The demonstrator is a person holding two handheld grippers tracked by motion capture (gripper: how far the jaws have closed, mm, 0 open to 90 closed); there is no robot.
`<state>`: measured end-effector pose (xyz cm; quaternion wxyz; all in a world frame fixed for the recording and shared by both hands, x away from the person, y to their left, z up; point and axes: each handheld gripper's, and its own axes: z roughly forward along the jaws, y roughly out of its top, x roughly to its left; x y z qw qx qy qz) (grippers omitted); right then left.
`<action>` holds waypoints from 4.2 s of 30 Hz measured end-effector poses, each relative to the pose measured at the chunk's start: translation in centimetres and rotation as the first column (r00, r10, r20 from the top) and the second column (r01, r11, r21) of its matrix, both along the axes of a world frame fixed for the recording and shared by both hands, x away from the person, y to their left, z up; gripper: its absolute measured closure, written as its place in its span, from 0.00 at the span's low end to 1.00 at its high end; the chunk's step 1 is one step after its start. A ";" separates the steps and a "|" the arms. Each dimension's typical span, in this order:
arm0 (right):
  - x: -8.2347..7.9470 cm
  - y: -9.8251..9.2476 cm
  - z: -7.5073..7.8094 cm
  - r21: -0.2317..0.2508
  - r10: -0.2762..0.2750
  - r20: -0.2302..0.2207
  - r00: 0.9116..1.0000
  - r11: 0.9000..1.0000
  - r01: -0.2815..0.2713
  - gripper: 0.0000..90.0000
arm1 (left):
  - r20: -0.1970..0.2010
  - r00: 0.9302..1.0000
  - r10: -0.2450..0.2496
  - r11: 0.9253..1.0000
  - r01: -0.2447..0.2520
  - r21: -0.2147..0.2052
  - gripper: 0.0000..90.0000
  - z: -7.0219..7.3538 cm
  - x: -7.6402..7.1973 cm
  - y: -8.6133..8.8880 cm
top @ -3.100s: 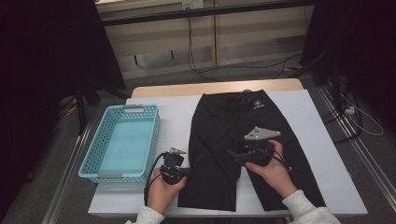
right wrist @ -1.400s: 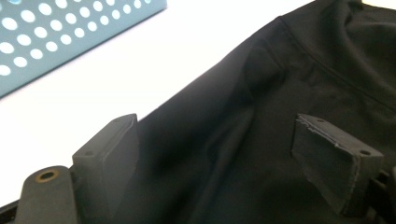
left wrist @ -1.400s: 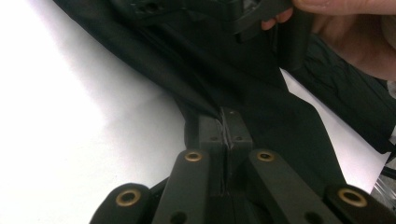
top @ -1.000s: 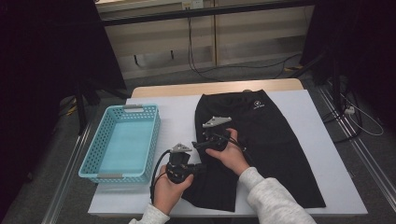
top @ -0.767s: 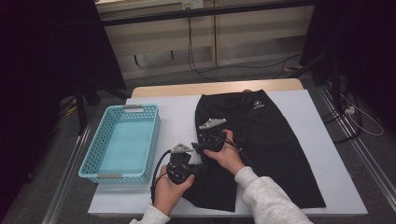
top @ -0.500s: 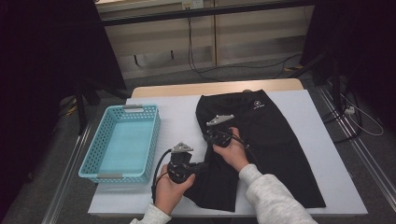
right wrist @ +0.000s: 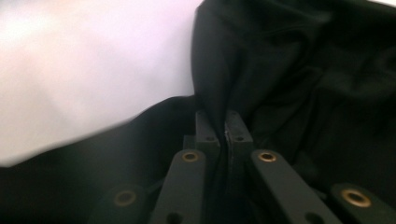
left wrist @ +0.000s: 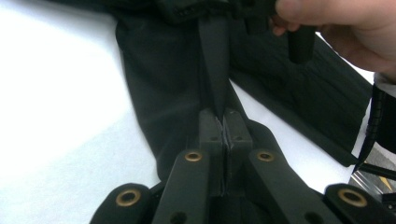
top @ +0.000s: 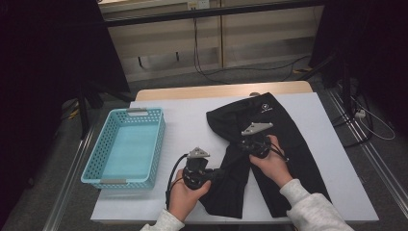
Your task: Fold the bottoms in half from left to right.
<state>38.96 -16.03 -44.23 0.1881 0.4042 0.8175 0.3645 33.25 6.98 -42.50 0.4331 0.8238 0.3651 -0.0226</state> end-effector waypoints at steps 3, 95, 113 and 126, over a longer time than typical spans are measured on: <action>-0.2 0.5 -0.4 -0.043 0.052 0.037 0.998 0.998 -0.050 0.80 | -0.006 1.000 0.001 1.000 -0.001 0.005 0.99 -0.1 0.1 -0.1; -5.7 -10.7 -0.3 0.092 -0.252 -0.028 0.967 0.963 0.254 0.22 | 0.149 0.983 0.104 0.986 -0.122 0.113 0.10 -0.9 5.7 2.8; -8.9 -12.9 -0.4 0.073 -0.291 -0.066 0.955 0.953 0.295 0.49 | 0.133 0.986 0.098 0.985 -0.115 0.130 0.09 -1.3 6.3 3.2; -11.2 -14.5 -1.3 -0.015 -0.369 -0.106 0.924 0.929 0.369 0.78 | 0.131 0.988 0.077 0.986 -0.095 0.136 0.09 -1.3 6.4 2.3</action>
